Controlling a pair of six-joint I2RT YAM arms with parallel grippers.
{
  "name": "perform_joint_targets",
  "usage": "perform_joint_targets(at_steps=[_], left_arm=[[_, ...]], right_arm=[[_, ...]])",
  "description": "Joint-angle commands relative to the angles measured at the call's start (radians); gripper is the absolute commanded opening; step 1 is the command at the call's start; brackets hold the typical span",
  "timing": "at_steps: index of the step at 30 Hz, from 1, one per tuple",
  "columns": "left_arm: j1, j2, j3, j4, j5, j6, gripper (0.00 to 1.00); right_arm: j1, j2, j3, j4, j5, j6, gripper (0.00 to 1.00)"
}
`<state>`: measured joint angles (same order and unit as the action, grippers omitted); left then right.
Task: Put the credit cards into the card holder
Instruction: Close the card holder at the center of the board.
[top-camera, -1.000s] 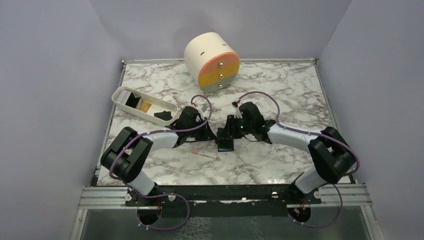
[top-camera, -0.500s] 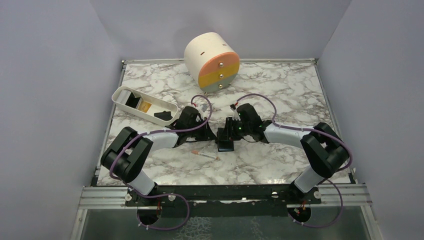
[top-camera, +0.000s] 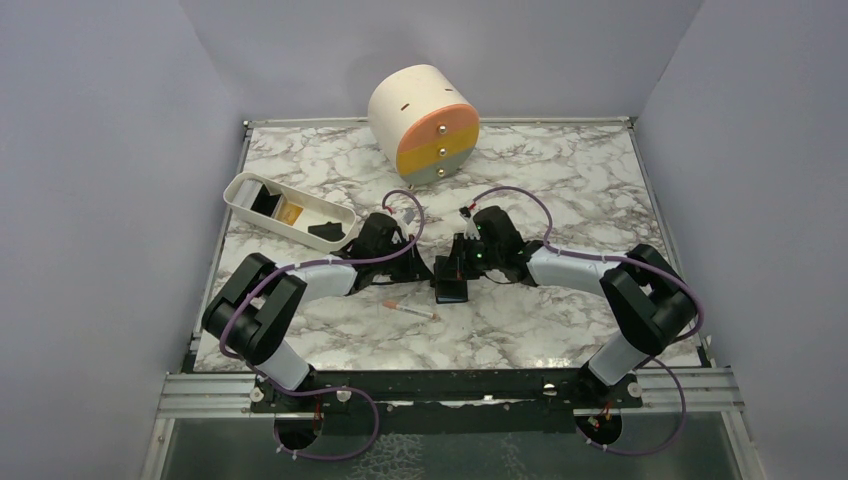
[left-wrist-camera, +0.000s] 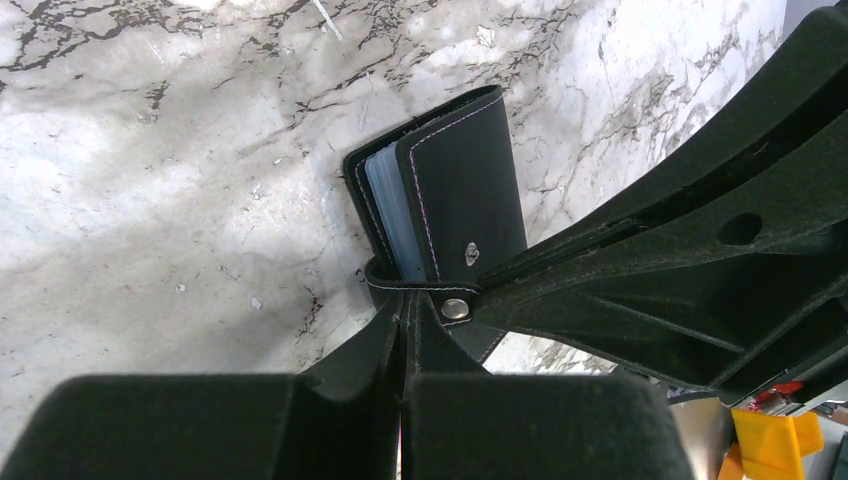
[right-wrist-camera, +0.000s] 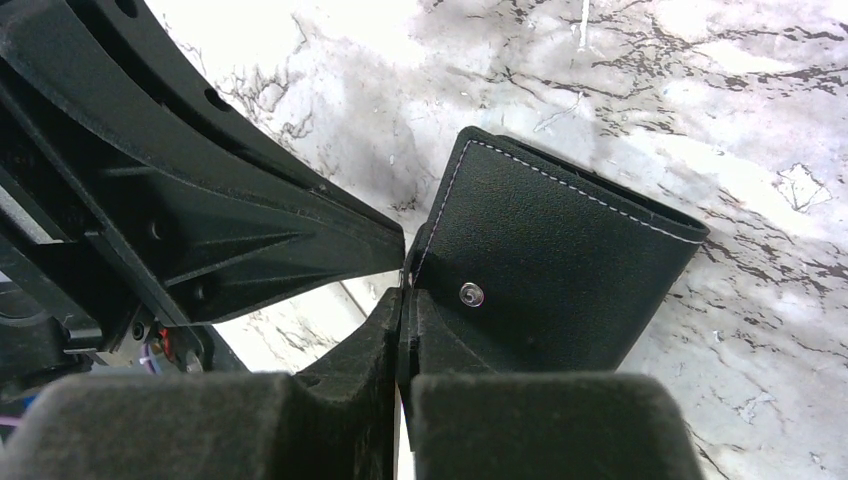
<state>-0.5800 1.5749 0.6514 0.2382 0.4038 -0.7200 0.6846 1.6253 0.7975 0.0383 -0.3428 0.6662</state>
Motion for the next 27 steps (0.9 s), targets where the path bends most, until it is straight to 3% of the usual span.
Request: perform_joint_targets(at_steps=[1, 8, 27], left_arm=[[-0.002, 0.005, 0.013, 0.012, 0.025, 0.007, 0.01], [-0.001, -0.006, 0.083, -0.039, -0.004, 0.027, 0.08], [-0.001, 0.159, 0.163, -0.016, 0.018, 0.065, 0.08]], right_arm=[[0.002, -0.006, 0.014, 0.006, 0.04, -0.011, 0.01], [0.002, -0.007, 0.0, -0.007, 0.065, -0.021, 0.01], [0.002, -0.023, 0.02, -0.064, 0.115, -0.017, 0.01]])
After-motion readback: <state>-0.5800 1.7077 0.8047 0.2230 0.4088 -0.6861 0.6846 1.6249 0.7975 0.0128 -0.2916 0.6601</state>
